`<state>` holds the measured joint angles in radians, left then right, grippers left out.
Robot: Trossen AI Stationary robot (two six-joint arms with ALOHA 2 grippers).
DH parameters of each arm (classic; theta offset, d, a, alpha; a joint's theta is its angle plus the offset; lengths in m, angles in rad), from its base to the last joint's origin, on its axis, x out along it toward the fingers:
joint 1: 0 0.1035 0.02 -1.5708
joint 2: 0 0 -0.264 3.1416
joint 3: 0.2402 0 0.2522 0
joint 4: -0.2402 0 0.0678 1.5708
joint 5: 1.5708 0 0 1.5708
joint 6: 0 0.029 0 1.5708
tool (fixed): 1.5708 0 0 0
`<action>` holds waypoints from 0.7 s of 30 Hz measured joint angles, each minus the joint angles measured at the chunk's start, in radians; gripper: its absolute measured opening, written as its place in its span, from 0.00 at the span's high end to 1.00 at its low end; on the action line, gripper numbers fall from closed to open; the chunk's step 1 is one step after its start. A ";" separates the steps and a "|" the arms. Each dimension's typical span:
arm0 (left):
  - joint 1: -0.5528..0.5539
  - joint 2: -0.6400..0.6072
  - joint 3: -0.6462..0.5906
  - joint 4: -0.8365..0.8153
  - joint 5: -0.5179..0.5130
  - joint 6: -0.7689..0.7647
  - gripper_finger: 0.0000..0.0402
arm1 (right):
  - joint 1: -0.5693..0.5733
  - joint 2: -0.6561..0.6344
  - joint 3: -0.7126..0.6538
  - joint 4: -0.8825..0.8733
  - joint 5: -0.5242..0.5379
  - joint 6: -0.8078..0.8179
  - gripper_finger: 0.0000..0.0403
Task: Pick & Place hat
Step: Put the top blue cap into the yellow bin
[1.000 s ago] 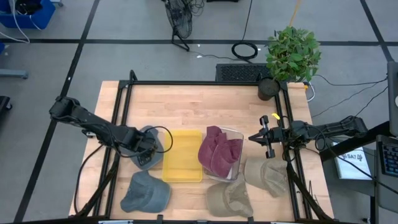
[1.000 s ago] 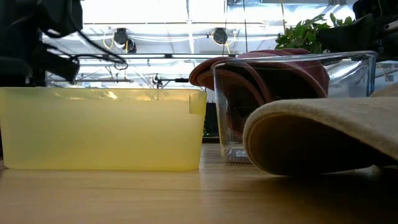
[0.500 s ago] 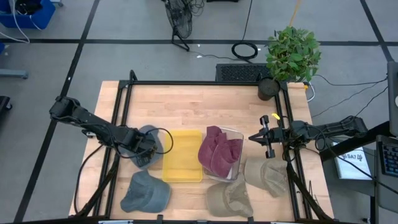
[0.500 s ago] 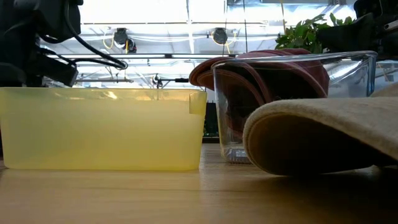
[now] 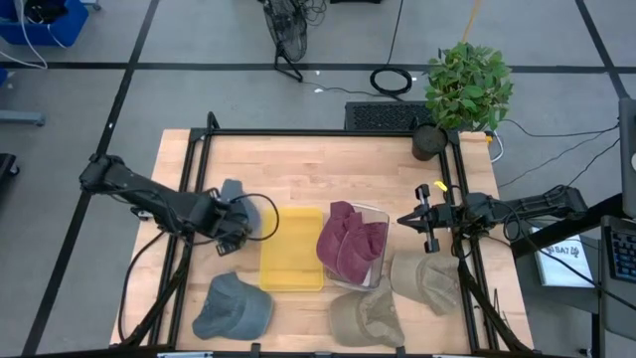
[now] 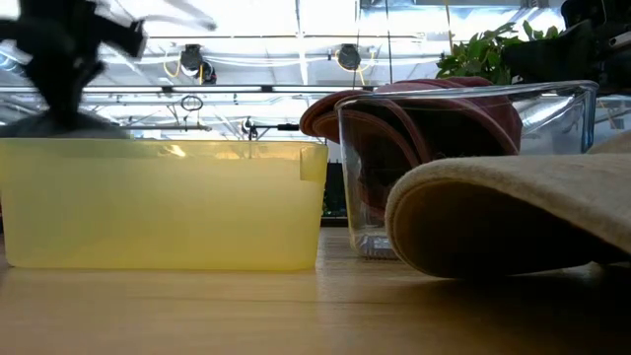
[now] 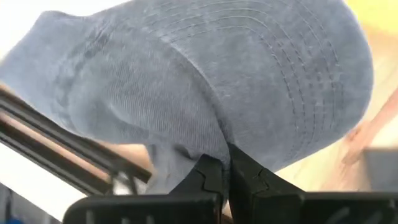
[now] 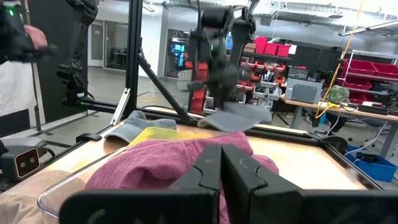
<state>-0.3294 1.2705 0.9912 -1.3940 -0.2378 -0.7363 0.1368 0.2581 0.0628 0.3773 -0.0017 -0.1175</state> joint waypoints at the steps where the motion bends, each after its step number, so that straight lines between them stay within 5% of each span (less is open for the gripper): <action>1: 0.000 0.000 0.034 -0.008 -0.030 0.020 0.99 | 0.000 0.000 0.000 0.000 0.000 0.000 1.00; 6: 0.002 0.004 0.200 0.024 -0.144 0.170 0.99 | 0.000 0.000 0.000 0.001 0.000 -0.001 1.00; 13: 0.010 0.170 0.412 0.082 -0.166 0.502 0.99 | 0.000 0.000 0.000 0.001 0.000 0.001 1.00; 21: 0.014 0.397 0.460 0.115 -0.131 0.859 0.99 | 0.000 0.000 0.000 0.000 0.000 0.031 1.00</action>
<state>-0.3157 1.6679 1.4516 -1.2795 -0.3683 0.1227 0.1371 0.2584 0.0628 0.3775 -0.0013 -0.0868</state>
